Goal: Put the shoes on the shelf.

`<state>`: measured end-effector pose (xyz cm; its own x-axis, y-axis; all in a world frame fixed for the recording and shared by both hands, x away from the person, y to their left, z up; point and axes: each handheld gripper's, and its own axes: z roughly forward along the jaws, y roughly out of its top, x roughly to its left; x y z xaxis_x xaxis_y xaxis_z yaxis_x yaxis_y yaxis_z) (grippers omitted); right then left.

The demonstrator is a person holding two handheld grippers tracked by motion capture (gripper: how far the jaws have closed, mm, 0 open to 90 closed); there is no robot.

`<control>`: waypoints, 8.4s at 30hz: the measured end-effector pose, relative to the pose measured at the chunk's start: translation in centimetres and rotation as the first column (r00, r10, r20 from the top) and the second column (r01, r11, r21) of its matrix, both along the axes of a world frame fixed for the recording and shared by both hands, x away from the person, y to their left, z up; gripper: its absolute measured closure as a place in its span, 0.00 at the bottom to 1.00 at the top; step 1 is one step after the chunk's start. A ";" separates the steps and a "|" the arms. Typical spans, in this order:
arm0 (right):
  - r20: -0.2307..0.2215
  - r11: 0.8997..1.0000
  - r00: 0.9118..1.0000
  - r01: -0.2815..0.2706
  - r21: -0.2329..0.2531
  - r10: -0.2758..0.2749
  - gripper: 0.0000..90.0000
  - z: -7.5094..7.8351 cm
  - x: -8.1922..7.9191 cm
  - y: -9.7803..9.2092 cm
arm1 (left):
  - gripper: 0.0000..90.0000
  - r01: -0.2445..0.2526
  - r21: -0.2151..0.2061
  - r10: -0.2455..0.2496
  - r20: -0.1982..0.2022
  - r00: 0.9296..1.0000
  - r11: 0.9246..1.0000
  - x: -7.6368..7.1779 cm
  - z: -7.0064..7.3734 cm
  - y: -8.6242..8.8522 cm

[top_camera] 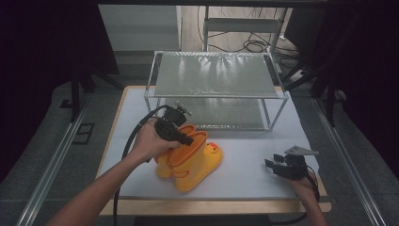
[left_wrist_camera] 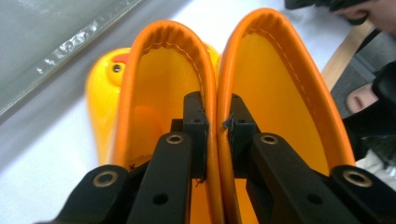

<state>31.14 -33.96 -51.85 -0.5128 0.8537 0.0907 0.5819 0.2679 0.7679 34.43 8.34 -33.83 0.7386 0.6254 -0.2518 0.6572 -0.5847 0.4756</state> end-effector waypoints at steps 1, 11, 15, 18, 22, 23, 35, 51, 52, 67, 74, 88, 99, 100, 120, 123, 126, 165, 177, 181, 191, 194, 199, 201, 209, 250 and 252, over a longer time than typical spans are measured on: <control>0.000 1.000 1.000 0.000 0.000 0.000 0.54 0.0 0.0 0.0 | 0.92 0.003 -0.015 -0.003 -0.005 1.000 1.000 0.1 0.2 0.1; 0.005 1.000 1.000 0.006 -0.001 -0.006 0.54 0.0 -0.1 -0.2 | 0.92 0.068 -0.105 -0.066 0.019 0.998 0.992 -0.4 5.3 -0.7; 0.005 1.000 1.000 0.013 0.003 -0.013 0.54 0.1 -0.1 -0.4 | 0.92 0.072 -0.093 -0.069 0.037 0.997 0.993 -0.3 7.1 -1.2; 0.003 1.000 1.000 0.019 0.008 -0.019 0.54 0.1 -0.1 -0.6 | 0.91 0.080 -0.082 -0.076 0.051 0.996 0.993 0.1 8.1 -1.4; 0.005 1.000 1.000 0.021 0.008 -0.021 0.55 0.1 -0.1 -0.7 | 0.91 0.078 -0.088 -0.073 0.060 0.995 0.993 0.3 9.4 -1.5; 0.005 1.000 1.000 0.021 0.008 -0.021 0.55 0.1 -0.1 -0.7 | 0.91 0.078 -0.091 -0.073 0.064 0.995 0.993 0.3 9.7 -1.6; 0.004 1.000 1.000 0.026 0.012 -0.026 0.55 0.1 0.0 -0.9 | 0.92 0.102 -0.105 -0.094 0.082 0.992 0.989 0.4 13.0 -3.7; 0.005 0.999 1.000 0.031 0.024 -0.031 0.55 0.1 0.0 -1.1 | 0.92 0.050 -0.141 -0.032 0.130 0.991 0.989 2.6 20.0 -6.7; 0.005 0.999 0.999 0.033 0.024 -0.034 0.55 0.1 0.0 -1.1 | 0.91 0.041 -0.143 -0.022 0.130 0.991 0.989 2.9 20.4 -6.9; 0.007 0.999 0.999 0.040 0.034 -0.041 0.55 0.1 0.0 -1.2 | 0.92 -0.102 -0.134 0.119 0.122 0.985 0.986 9.0 21.4 -8.9; 0.001 0.999 0.999 0.038 0.026 -0.038 0.55 0.1 0.1 -1.2 | 0.92 -0.206 -0.120 0.221 0.121 0.968 0.971 12.1 20.3 -9.9; 0.011 0.999 0.999 0.033 0.024 -0.034 0.55 0.1 -0.2 -1.2 | 0.92 -0.381 -0.138 0.398 0.128 0.908 0.914 16.7 19.7 -9.2; 0.004 0.999 0.999 0.037 0.025 -0.037 0.55 0.1 -0.2 -1.2 | 0.91 -0.448 -0.084 0.456 0.140 0.879 0.890 20.4 17.4 -7.4; 0.005 0.999 0.999 0.036 0.023 -0.037 0.55 0.1 -0.2 -1.2 | 0.91 -0.450 -0.083 0.458 0.141 0.878 0.889 20.5 17.2 -7.4; -0.004 0.999 0.999 0.037 0.022 -0.036 0.55 0.0 -0.3 -1.2 | 0.56 -0.301 -0.250 0.354 0.203 0.913 0.920 17.2 19.2 -3.9; -0.004 0.999 0.999 0.036 0.021 -0.036 0.55 0.0 -0.2 -1.2 | 0.64 -0.252 -0.266 0.315 0.230 0.921 0.930 15.4 19.8 -2.7; -0.001 0.999 0.999 0.038 0.020 -0.038 0.54 0.0 -0.2 -1.2 | 0.78 -0.216 -0.247 0.273 0.228 0.934 0.945 13.9 20.1 -1.7; -0.008 0.999 0.999 0.034 0.010 -0.034 0.54 0.0 0.0 -1.1 | 1.00 -0.260 -0.112 0.278 0.184 0.943 0.959 11.2 6.8 4.6; -0.001 0.999 0.999 0.039 0.016 -0.039 0.54 0.0 -0.2 -1.1 | 1.00 -0.308 -0.081 0.317 0.147 0.937 0.948 14.1 3.2 3.2; 0.003 0.999 0.999 0.046 0.024 -0.046 0.54 0.2 -0.2 -1.3 | 1.00 -0.318 -0.078 0.326 0.144 0.934 0.945 14.3 2.7 2.8; 0.005 0.999 0.999 0.044 0.026 -0.044 0.54 0.3 -0.3 -1.3 | 1.00 -0.320 -0.115 0.333 0.128 0.934 0.940 14.1 2.6 2.3; 0.006 0.999 0.999 0.046 0.029 -0.046 0.54 0.3 -0.2 -1.2 | 1.00 -0.320 -0.109 0.333 0.134 0.933 0.941 14.0 2.6 2.0; 0.006 0.998 0.999 0.046 0.031 -0.047 0.54 0.3 -0.3 -1.3 | 1.00 -0.321 -0.105 0.333 0.133 0.934 0.941 14.0 2.7 1.9; 0.008 0.998 0.999 0.048 0.032 -0.048 0.54 0.3 -0.3 -1.3 | 1.00 -0.323 -0.101 0.335 0.137 0.932 0.941 14.0 2.8 1.7; 0.012 0.999 0.999 0.043 0.031 -0.044 0.54 0.3 -0.2 -1.3 | 1.00 -0.307 -0.099 0.319 0.137 0.938 0.946 13.9 3.0 0.9; 0.013 0.998 0.999 0.040 0.043 -0.041 0.55 0.5 -0.2 -1.2 | 1.00 -0.280 -0.166 0.301 0.118 0.946 0.945 13.8 2.8 -1.8; 0.012 0.998 0.999 0.041 0.043 -0.042 0.55 0.5 -0.2 -1.2 | 0.99 -0.279 -0.161 0.300 0.122 0.946 0.947 13.8 2.7 -1.7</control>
